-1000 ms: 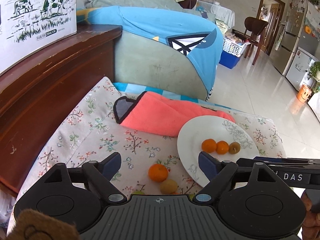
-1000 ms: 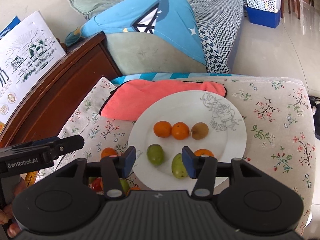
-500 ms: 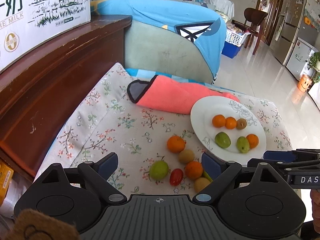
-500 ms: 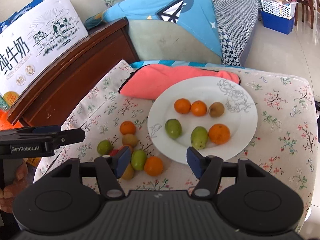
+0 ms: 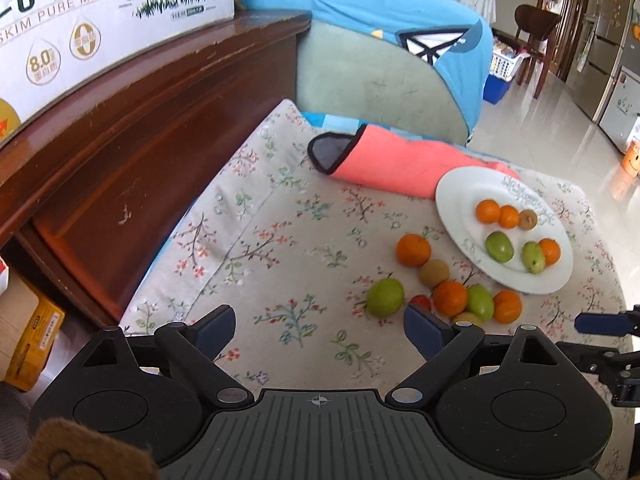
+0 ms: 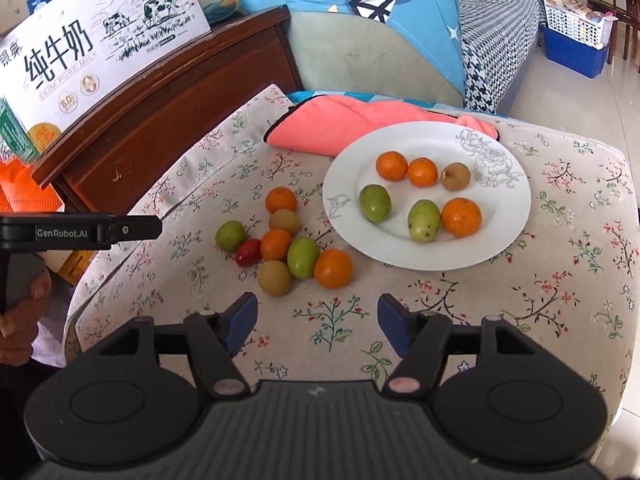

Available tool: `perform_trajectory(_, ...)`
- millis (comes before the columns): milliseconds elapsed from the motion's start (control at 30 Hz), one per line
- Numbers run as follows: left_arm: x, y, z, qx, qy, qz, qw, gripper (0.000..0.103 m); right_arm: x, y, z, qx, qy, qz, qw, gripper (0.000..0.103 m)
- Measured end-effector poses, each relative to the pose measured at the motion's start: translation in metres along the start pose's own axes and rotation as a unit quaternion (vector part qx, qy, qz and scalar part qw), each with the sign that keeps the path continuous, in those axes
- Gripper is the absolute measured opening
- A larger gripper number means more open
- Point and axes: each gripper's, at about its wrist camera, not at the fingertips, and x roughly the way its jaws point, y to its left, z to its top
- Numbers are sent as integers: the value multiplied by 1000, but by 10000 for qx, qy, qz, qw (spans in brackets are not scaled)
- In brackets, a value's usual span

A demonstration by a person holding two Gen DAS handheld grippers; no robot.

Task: Organize fruits
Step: 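Withdraw both tools from the plate and move them back over the fruit pile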

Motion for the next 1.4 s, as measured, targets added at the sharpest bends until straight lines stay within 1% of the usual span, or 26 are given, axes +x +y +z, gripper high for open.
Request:
perform_trajectory(67,4,2,-2,30,113,14,9999,93,2,1,0,-55,4,4,10000,67)
perform_trajectory(167,7,2,-5,93,173,13,9998,93,4,5,-2,-140,-16,19,9999,62)
perform_trajectory(267,9,2,-6,108,175,2,9998,92,8,7,-2,-218,-51,-7,9997,54)
perform_trajectory(333,9,-1,-6,188,67,51,9998,92,11,6,-2,-195,-62,-67,9998,46)
perform_trajectory(367,10,-2,-6,221,6,96,9997,92,13,4,-1,-149,-62,-96,9998,44)
perform_trajectory(433,14,-3,-4,233,-2,111,9997,92,17,1,0,-15,-69,-145,9999,42)
perform_trajectory(600,24,-5,-1,70,58,-84,9999,91,26,-5,4,265,-72,-165,9995,40)
perform_trajectory(800,35,-15,2,208,44,-281,9994,89,33,-6,7,375,-46,-130,9992,40)
perform_trajectory(1000,51,-19,7,118,130,-421,9990,81,42,-7,9,513,-21,-120,9986,41)
perform_trajectory(1100,58,-19,8,75,177,-482,9987,74,46,-7,10,530,-33,-147,9985,41)
perform_trajectory(1167,61,-19,9,45,195,-548,9983,66,48,-7,11,540,-45,-155,9984,41)
perform_trajectory(1200,63,-19,9,43,208,-580,9981,65,50,-7,12,531,-53,-156,9985,41)
perform_trajectory(1267,67,-21,8,52,243,-616,9978,59,52,-6,12,505,-51,-157,9986,40)
perform_trajectory(1333,72,-21,8,56,298,-643,9975,54,55,-6,12,490,-33,-166,9987,36)
perform_trajectory(1400,75,-21,8,39,332,-681,9971,52,57,-6,13,482,-4,-193,9987,33)
